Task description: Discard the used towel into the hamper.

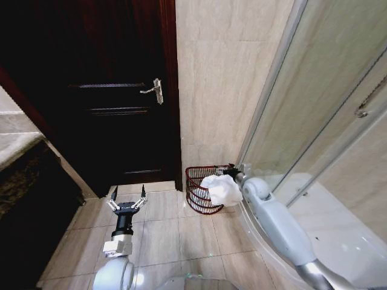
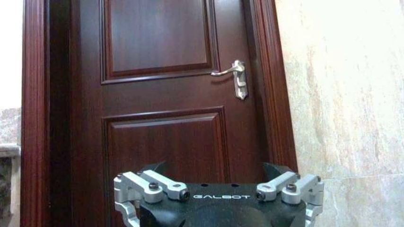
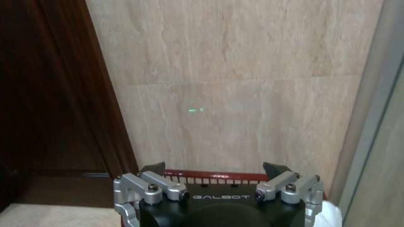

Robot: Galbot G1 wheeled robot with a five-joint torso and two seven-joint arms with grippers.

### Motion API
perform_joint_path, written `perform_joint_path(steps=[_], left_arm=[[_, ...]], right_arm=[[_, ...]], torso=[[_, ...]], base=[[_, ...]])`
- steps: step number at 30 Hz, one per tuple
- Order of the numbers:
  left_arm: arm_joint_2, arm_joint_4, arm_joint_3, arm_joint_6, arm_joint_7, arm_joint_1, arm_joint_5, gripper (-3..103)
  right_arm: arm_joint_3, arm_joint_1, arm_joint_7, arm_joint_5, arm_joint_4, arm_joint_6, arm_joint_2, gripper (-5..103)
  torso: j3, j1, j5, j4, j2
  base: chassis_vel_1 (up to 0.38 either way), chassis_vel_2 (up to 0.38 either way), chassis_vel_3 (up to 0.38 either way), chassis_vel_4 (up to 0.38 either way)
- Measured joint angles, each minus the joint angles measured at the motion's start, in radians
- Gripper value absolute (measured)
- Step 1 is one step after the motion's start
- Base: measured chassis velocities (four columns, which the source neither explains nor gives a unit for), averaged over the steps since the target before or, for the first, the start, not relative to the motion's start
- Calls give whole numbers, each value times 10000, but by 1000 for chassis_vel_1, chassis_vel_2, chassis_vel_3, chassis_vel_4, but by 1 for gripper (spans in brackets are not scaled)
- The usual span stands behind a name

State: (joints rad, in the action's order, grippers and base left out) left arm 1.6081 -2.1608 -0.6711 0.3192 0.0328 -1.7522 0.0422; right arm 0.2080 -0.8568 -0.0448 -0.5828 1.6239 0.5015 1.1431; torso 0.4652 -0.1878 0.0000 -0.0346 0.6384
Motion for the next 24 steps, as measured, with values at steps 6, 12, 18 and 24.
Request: perform_joint_path(steps=[6, 12, 18, 24], left_arm=[[0, -39, -25, 13, -15, -4, -60, 100], [0, 161, -10, 9, -44, 107, -131, 100], [0, 438, 105, -43, -38, 194, 78, 100], [0, 398, 146, -154, -27, 169, 67, 100]], right_arm=[[429, -1363, 634, 1115, 205, -771, 276, 100], [952, -2319, 652, 1731, 453, -1084, 727, 100], [1477, -3449, 954, 3254, 357, -1960, 1413, 100], [2123, -3758, 1401, 4232, -790, -2711, 1733, 100]], torso=[[0, 0, 1, 1, 0], [0, 0, 0, 0, 0], [-1, 0, 0, 0, 0], [-1, 1, 0, 1, 0]], base=[[0, 0, 0, 0], [0, 0, 0, 0], [0, 0, 0, 0], [0, 0, 0, 0]])
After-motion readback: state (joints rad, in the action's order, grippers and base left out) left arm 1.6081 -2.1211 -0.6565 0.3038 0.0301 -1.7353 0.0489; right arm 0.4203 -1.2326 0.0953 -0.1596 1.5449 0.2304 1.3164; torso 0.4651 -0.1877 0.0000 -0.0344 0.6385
